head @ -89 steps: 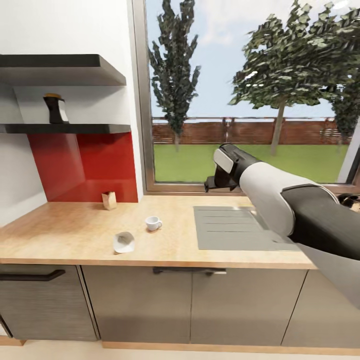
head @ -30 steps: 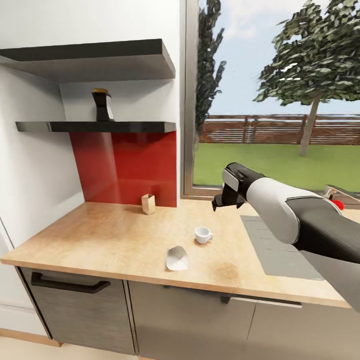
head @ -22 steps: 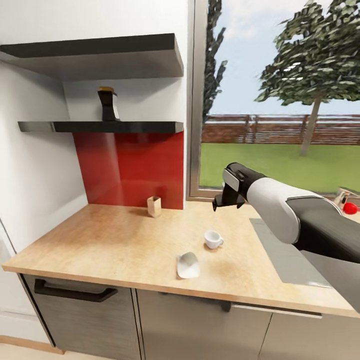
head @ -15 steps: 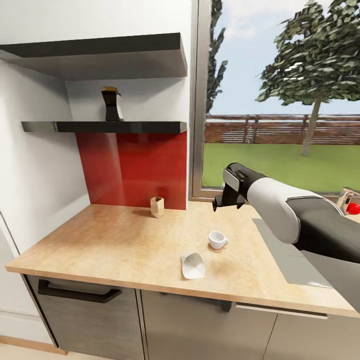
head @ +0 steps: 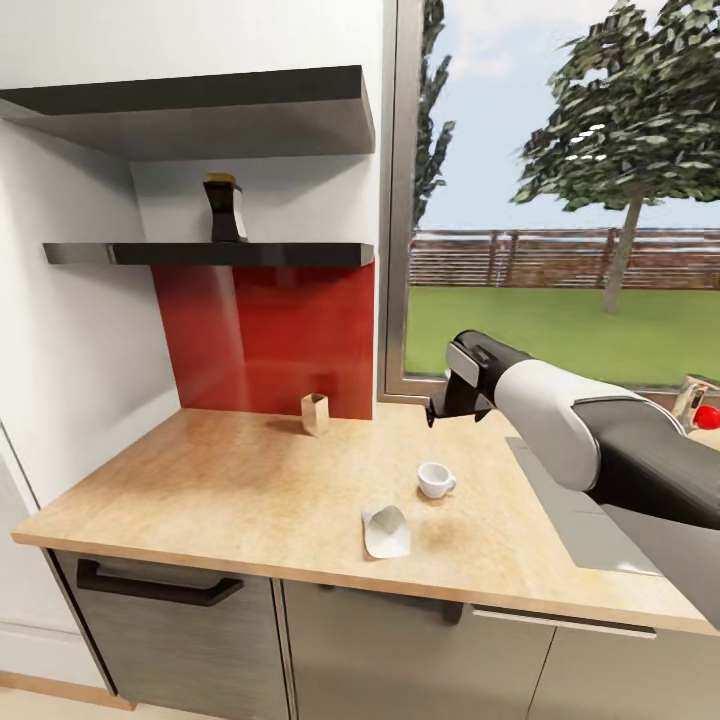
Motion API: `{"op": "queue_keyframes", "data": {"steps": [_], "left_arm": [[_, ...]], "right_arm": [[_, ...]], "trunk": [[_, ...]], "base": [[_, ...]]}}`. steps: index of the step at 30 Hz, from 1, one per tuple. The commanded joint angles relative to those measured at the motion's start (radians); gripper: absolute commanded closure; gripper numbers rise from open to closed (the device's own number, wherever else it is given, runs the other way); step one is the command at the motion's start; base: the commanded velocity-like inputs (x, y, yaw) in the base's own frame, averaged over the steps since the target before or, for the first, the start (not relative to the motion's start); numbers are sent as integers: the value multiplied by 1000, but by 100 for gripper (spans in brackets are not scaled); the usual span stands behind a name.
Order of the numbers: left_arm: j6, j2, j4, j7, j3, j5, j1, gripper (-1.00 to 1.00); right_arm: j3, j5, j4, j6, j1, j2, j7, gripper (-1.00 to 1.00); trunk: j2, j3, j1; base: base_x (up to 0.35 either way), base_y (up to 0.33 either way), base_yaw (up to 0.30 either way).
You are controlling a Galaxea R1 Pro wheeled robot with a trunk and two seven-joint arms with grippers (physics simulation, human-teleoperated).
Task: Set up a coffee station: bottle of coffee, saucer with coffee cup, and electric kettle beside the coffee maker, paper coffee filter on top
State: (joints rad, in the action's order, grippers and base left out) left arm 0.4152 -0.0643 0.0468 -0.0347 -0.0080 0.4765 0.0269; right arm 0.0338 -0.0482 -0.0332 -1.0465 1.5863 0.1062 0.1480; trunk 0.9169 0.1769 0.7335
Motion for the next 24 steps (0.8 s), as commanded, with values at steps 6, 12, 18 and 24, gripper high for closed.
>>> {"op": "queue_keyframes", "data": {"steps": [6,12,18,24], "left_arm": [[-1,0,-1,-4,-1,6,1,-100],[1,0,-1,-4,-1,5,1,-100],[3,0,-1,-4,-1,6,1,-100],[3,0,-1,-4,-1,6,1,-100]], "right_arm": [[3,-5,-2,-1,3,0,7,-100],[1,-10,-1,-1,3,-19,5,-100],[-5,-83,-2,-1,3,-39,6,-100],[-5,-128,-2,-1,3,-35,40,-100]], "trunk": [[1,2,0],[1,2,0],[1,2,0],[1,2,0]], "base": [[167,0,0],[208,0,0],[29,0,0],[4,0,0]]}}
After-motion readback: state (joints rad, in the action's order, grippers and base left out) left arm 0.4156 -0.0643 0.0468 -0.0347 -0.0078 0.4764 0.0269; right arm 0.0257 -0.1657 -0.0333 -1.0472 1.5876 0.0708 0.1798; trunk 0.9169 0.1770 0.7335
